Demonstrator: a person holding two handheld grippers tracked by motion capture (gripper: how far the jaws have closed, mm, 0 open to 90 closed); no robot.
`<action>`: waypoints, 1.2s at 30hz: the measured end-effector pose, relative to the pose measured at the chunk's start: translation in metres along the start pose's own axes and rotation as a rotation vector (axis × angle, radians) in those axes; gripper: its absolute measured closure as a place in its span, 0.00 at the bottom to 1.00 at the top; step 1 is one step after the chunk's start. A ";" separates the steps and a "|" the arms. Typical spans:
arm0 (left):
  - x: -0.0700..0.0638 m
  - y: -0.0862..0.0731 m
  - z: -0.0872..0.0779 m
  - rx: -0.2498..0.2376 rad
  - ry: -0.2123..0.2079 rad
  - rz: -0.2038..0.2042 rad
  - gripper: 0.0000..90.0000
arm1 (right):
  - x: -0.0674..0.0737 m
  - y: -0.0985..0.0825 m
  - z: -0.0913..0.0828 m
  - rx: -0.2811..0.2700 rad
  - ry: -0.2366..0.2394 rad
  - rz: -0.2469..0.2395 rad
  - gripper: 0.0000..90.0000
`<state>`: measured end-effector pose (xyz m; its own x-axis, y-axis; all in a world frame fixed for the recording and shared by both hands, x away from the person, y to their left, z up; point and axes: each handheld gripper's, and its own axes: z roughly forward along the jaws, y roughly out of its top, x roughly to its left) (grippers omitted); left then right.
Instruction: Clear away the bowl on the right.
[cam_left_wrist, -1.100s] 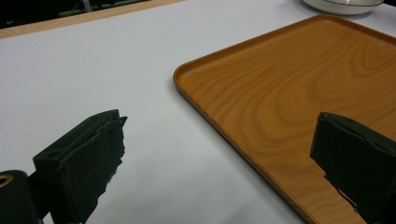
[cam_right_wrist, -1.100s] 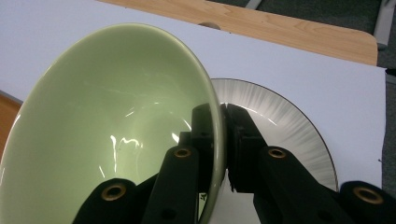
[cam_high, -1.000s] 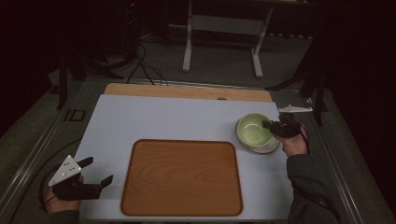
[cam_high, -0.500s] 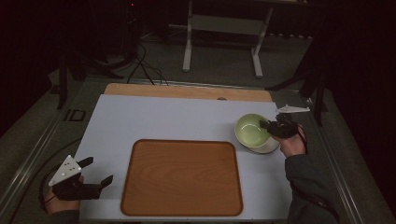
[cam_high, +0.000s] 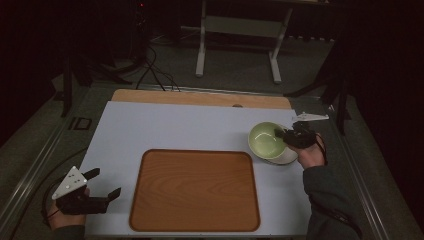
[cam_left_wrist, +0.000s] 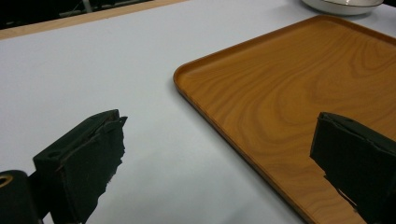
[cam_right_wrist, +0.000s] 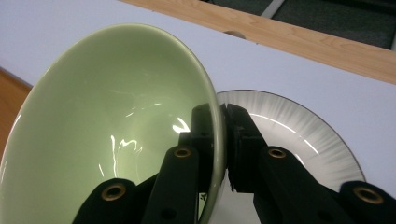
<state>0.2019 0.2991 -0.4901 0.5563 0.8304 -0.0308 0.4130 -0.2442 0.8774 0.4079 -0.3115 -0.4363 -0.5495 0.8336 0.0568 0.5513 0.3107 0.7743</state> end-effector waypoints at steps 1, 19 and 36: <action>0.000 0.000 0.000 0.000 0.000 0.000 0.03 | 0.001 0.000 0.000 0.002 0.003 -0.001 0.92; 0.000 0.000 0.000 0.000 0.000 0.000 0.03 | 0.012 0.000 0.003 0.015 0.016 -0.034 0.92; 0.000 0.000 0.000 -0.003 0.000 0.001 0.03 | 0.025 0.000 0.009 0.014 0.044 -0.053 0.92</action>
<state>0.2016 0.2992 -0.4897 0.5566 0.8303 -0.0298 0.4099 -0.2432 0.8791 0.3999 -0.2866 -0.4402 -0.6053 0.7948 0.0438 0.5291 0.3607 0.7681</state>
